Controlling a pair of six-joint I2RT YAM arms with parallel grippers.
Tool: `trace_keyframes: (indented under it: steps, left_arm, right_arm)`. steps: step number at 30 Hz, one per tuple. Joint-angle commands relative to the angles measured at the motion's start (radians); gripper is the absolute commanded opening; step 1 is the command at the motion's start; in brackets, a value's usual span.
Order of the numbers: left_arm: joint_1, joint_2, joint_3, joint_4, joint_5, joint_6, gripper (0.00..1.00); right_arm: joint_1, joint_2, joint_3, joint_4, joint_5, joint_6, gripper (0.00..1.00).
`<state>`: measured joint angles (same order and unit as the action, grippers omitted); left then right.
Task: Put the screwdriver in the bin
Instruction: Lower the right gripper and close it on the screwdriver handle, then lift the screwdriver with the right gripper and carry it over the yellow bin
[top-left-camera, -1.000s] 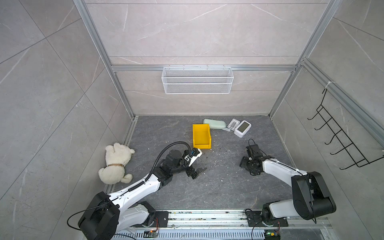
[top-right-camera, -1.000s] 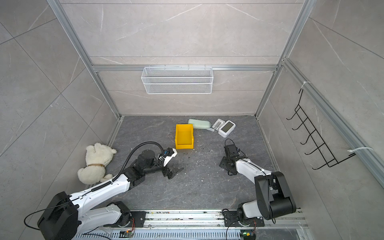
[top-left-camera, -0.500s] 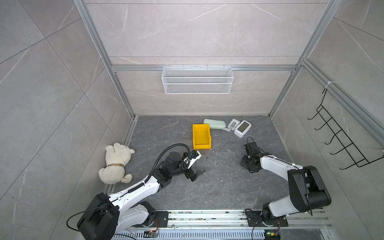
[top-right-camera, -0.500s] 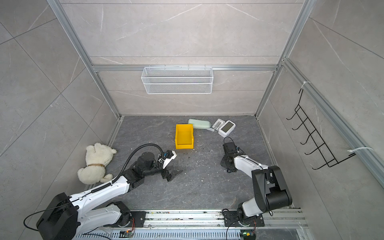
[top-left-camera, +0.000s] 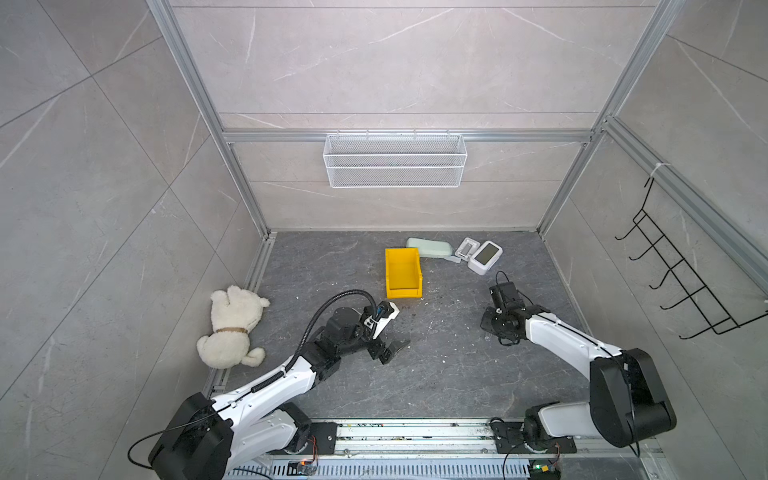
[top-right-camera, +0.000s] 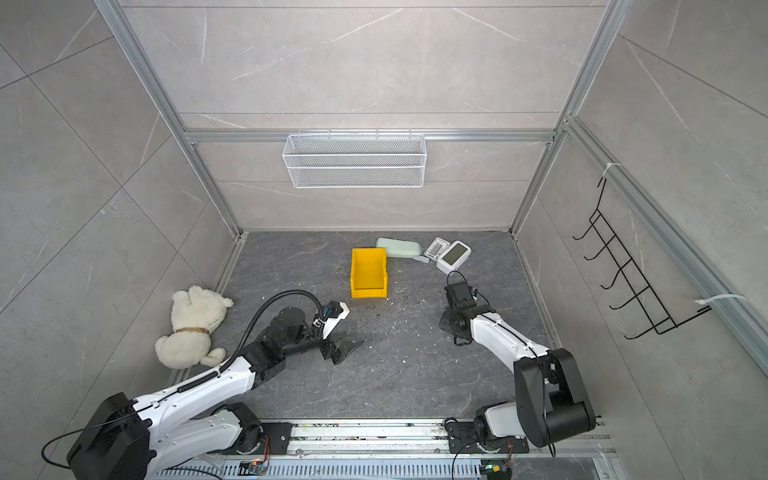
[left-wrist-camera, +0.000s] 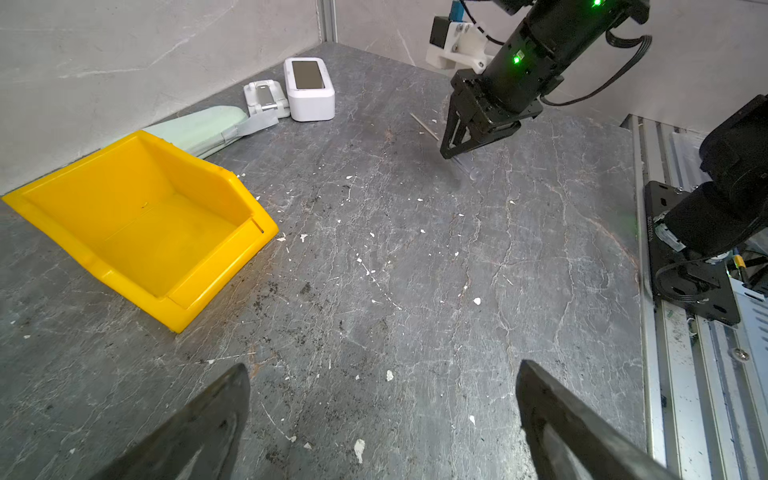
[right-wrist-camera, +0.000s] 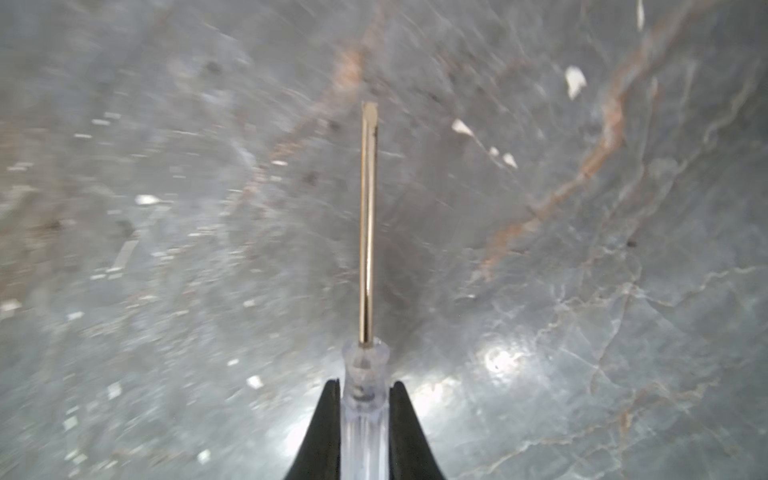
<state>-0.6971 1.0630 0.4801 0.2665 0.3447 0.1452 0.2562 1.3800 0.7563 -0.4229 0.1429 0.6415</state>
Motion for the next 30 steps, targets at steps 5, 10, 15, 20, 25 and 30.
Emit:
trace_keyframes:
  steps: [5, 10, 15, 20, 25, 30]
  left_arm:
    - [-0.003, -0.081, 0.013, -0.056, -0.029, 0.008, 1.00]
    - [-0.003, -0.158, 0.001, -0.126, -0.066, 0.015, 1.00]
    - [-0.003, -0.226, -0.017, -0.181, -0.103, 0.022, 1.00]
    - [-0.003, -0.294, -0.035, -0.227, -0.124, 0.008, 1.00]
    - [-0.003, -0.351, -0.052, -0.274, -0.156, 0.016, 1.00]
    - [-0.003, -0.417, -0.069, -0.322, -0.177, -0.018, 1.00]
  right_arm:
    - [0.136, 0.002, 0.159, -0.033, 0.052, -0.060, 0.00]
    - [0.248, 0.076, 0.268, 0.014, 0.112, -0.102, 0.00]
    - [0.327, 0.199, 0.396, 0.043, 0.104, -0.110, 0.00]
    - [0.392, 0.352, 0.545, 0.062, 0.074, -0.115, 0.00]
    - [0.429, 0.504, 0.712, 0.050, 0.052, -0.128, 0.00]
    - [0.432, 0.635, 0.859, 0.033, 0.032, -0.153, 0.00]
